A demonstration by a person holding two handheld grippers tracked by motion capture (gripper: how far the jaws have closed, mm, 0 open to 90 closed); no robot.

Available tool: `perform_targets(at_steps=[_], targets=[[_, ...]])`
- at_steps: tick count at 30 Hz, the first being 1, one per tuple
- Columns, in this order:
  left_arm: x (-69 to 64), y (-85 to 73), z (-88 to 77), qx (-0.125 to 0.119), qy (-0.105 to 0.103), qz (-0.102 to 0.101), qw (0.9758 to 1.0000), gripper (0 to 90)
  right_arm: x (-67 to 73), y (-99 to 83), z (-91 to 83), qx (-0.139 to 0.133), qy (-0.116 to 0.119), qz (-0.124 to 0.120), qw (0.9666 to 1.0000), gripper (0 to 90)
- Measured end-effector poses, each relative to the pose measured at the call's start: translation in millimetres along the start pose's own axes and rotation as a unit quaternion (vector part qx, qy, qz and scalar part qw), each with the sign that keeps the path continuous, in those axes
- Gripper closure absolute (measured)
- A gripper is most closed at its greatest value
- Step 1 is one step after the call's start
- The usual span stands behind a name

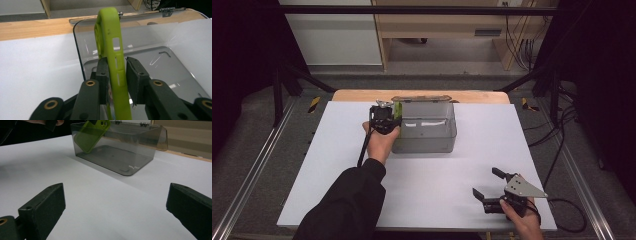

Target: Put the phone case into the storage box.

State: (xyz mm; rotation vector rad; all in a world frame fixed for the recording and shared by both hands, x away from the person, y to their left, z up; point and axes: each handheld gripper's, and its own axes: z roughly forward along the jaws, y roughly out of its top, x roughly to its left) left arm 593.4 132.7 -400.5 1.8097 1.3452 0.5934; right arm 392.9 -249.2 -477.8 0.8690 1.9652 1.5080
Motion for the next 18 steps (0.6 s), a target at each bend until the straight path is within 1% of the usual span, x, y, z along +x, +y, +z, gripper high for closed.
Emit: perform_targets(at_steps=[3,8,15,18], targets=[[0.6,-0.4,0.8,-0.001,0.004,0.003,1.0000,69.8,0.0,0.0,0.1,-0.001,0.001,0.000,1.0000,2.4],[4.8,-1.9,2.6,-0.003,0.011,0.004,0.9999,69.5,0.2,0.1,-0.1,0.000,0.001,0.000,1.0000,2.4],[6.0,-3.0,4.8,-0.004,0.006,0.011,0.9999,69.7,0.3,0.0,0.0,0.000,0.001,0.001,1.0000,2.4],[6.7,-3.6,6.5,-0.003,0.001,0.014,0.9999,69.4,0.3,0.0,0.0,0.000,0.001,0.001,1.0000,2.4]])
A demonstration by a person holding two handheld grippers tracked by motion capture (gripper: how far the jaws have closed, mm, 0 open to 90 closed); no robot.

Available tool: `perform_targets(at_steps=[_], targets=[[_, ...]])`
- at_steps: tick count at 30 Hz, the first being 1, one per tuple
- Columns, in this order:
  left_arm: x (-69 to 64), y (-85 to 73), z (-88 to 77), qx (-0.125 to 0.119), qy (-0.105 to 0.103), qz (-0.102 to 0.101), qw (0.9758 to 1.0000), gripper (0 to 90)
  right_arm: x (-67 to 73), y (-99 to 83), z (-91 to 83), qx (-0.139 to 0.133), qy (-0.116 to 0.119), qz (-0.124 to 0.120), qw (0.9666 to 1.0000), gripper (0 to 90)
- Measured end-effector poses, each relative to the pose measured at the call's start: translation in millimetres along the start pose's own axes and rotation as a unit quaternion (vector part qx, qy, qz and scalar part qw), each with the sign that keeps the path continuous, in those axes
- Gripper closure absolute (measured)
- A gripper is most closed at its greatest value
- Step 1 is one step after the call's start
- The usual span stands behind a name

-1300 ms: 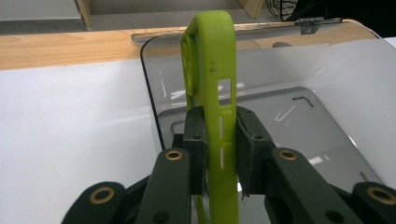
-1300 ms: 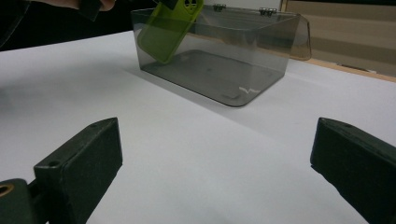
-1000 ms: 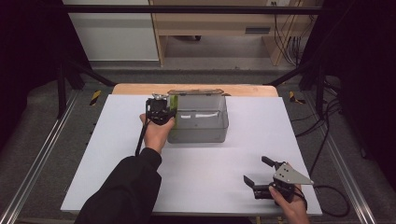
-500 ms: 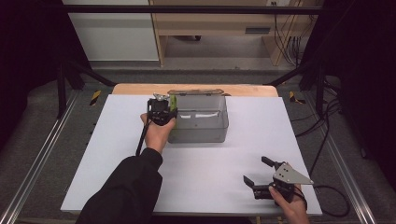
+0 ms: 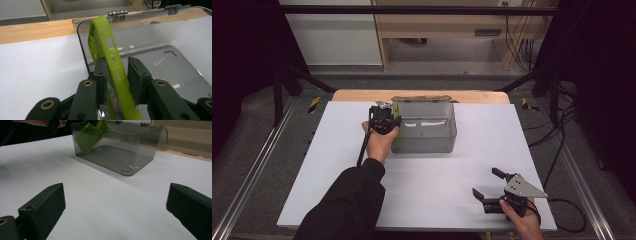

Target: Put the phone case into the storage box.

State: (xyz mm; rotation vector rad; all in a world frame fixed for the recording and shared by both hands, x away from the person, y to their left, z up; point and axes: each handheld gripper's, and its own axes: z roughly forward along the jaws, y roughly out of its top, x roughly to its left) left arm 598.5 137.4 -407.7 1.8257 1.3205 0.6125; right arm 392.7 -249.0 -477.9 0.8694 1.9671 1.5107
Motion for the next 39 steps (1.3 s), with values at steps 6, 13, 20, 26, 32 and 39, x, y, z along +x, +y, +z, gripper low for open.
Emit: perform_targets(at_steps=[6,13,20,26,32,39], targets=[[1.4,-0.2,1.8,-0.008,-0.009,0.004,0.9999,66.6,0.0,-0.3,0.4,0.000,0.001,0.001,1.0000,2.4],[0.3,-1.0,4.5,-0.020,-0.005,0.021,0.9996,63.0,-0.3,-0.6,0.5,0.003,0.001,0.003,1.0000,2.4],[-1.4,0.9,0.8,-0.045,-0.022,0.020,0.9985,60.9,-0.4,-0.7,0.6,0.002,0.001,0.004,1.0000,2.4],[-3.4,2.5,-2.9,-0.068,-0.038,0.021,0.9967,53.5,-0.1,-0.8,0.9,0.003,0.002,0.002,1.0000,2.4],[-5.2,3.7,-4.6,-0.091,-0.054,0.024,0.9941,49.5,-0.2,-0.8,0.8,0.003,0.002,0.002,1.0000,2.4],[-5.6,4.2,-5.0,-0.100,-0.057,0.017,0.9932,42.5,-0.3,-1.0,1.1,0.004,0.002,0.001,1.0000,2.5]])
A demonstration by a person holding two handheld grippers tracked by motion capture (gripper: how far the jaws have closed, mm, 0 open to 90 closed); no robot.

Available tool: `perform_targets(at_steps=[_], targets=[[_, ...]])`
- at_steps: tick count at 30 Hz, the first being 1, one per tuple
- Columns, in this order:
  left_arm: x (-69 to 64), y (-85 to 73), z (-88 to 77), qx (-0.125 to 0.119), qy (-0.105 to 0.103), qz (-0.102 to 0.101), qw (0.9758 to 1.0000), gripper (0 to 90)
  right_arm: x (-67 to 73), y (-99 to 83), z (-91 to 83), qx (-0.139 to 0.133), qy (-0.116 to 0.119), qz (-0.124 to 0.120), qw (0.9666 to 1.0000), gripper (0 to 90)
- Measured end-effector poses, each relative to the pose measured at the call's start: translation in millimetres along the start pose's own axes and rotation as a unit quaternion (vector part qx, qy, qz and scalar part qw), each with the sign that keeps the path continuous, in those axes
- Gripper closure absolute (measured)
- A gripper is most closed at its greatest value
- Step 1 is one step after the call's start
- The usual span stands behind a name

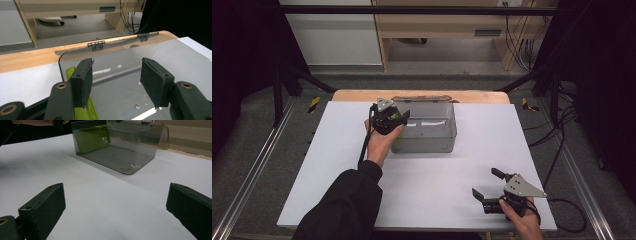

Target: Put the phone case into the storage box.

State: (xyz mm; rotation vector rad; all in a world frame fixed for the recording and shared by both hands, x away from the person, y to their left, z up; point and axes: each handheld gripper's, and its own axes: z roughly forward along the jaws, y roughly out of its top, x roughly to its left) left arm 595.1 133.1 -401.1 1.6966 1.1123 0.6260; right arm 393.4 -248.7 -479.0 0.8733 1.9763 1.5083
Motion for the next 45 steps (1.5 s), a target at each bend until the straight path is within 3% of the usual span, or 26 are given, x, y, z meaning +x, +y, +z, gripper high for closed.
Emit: perform_targets(at_steps=[12,21,33,45], targets=[[-1.4,1.0,-2.0,-0.002,-0.010,-0.002,0.9999,34.9,0.4,0.0,-0.1,0.001,0.000,-0.001,1.0000,2.5],[-1.3,2.3,-3.7,-0.017,-0.021,-0.002,0.9996,29.8,-0.2,0.1,0.4,0.001,0.000,0.003,1.0000,2.5],[-6.3,1.2,-2.1,-0.016,-0.028,0.010,0.9994,24.6,-0.1,0.4,-0.2,-0.001,0.001,0.002,1.0000,2.4],[-6.4,1.1,-1.7,-0.015,-0.031,0.001,0.9994,8.9,0.2,0.1,0.4,0.001,0.000,0.001,1.0000,2.4]])
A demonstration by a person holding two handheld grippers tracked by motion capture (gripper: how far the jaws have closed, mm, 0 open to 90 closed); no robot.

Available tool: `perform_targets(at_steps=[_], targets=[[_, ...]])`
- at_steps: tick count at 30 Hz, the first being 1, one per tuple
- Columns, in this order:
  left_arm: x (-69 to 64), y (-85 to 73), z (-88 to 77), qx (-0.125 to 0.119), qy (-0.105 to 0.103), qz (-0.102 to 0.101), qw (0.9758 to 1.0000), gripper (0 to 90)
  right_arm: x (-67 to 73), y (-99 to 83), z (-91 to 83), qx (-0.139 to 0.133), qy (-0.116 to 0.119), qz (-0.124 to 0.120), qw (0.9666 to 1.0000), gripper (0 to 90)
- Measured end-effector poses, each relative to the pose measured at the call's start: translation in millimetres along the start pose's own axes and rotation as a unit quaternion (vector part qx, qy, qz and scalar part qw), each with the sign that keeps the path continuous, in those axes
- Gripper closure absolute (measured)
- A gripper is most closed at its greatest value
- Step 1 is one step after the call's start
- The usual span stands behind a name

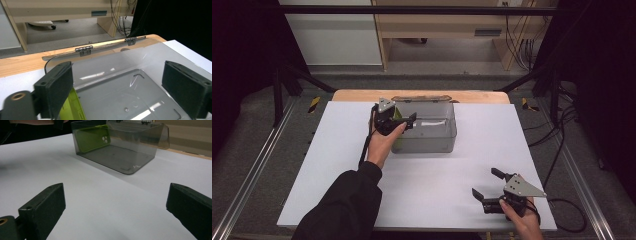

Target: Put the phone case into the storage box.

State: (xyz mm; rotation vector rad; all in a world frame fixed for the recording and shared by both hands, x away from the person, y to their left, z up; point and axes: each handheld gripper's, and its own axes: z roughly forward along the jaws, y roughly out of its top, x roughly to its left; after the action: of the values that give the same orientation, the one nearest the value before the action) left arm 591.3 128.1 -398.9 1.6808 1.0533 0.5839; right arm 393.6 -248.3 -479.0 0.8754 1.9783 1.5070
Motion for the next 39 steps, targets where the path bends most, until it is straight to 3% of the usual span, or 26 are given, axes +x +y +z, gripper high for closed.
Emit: perform_targets(at_steps=[8,25,36,39], targets=[[-4.0,-0.4,1.2,-0.002,-0.003,0.010,0.9999,4.6,0.3,-0.1,0.2,0.002,0.000,0.000,1.0000,2.5],[-8.5,1.4,-1.3,-0.017,-0.002,0.021,0.9996,5.8,0.5,-0.2,0.4,0.003,-0.001,-0.002,1.0000,2.5],[-10.4,3.7,-6.7,-0.039,-0.006,0.042,0.9983,5.8,0.6,-0.3,0.1,0.002,-0.001,-0.005,1.0000,2.6],[-11.3,3.9,-7.4,-0.051,-0.007,0.037,0.9980,5.5,0.6,-0.2,0.0,-0.001,-0.002,-0.007,1.0000,2.6]])
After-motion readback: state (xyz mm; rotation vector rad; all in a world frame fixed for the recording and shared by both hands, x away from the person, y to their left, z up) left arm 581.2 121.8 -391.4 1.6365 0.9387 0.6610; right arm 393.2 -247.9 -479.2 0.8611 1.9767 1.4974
